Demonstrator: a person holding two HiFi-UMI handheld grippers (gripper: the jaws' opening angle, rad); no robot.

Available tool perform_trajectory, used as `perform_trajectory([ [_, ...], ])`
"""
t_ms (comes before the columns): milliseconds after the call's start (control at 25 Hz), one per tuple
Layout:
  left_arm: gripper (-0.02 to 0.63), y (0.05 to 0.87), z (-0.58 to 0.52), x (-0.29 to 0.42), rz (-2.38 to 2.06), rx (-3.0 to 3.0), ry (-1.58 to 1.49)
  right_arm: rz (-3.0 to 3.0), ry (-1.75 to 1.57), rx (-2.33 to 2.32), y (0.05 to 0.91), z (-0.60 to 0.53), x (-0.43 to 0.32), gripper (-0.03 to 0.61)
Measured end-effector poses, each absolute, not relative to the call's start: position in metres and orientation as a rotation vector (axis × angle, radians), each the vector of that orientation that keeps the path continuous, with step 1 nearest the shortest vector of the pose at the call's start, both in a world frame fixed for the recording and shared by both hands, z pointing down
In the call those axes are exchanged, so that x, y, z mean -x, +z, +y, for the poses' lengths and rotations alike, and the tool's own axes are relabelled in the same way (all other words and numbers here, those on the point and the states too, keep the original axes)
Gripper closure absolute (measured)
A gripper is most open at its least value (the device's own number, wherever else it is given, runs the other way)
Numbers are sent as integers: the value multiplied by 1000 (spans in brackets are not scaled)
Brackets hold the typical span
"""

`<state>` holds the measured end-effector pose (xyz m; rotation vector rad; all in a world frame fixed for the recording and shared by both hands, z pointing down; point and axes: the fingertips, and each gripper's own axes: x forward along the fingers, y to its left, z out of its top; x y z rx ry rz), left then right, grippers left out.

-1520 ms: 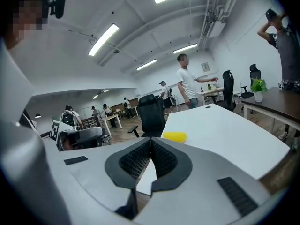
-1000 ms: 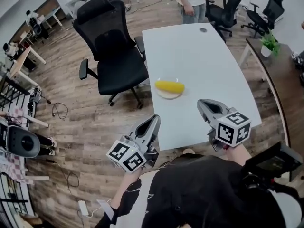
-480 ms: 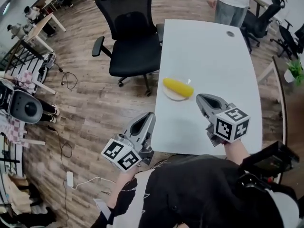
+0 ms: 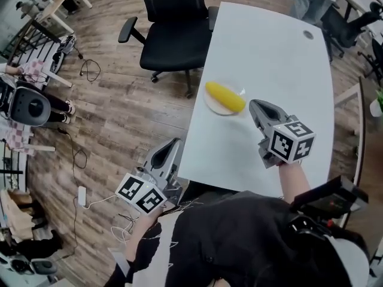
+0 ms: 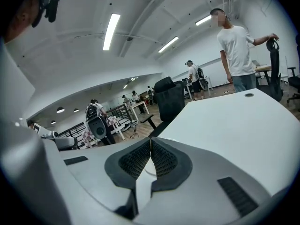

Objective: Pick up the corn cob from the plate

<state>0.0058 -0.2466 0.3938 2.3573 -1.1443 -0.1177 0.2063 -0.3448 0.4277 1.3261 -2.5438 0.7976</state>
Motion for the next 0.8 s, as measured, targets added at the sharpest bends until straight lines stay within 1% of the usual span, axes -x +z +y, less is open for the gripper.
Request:
perform_trajectory([
  [120,600,404,-249,-2,-1115,-2333,-97,-2533,820,-1296,440,-352,-201,561],
  [600,600,417,-261,20,-1112,-2310,-33,-2473,695,-1241,464,-375,-194,557],
  [640,600,418,-261,21,-1116,-2309,-36,-2469,701,-1226,469,-376,-193,521],
  [680,600,419,-260,22,-1118,-2311,-37,-2466,706,-1201,473,-376,-190,444],
  [720,600,419,-260,22,-1118,-2313,-35,-2464,707,-1170,477,-376,-186,402],
  [800,600,417,-259,26,-1119,-2318,-26,-2447,678,-1106,484,-379,-177,402],
])
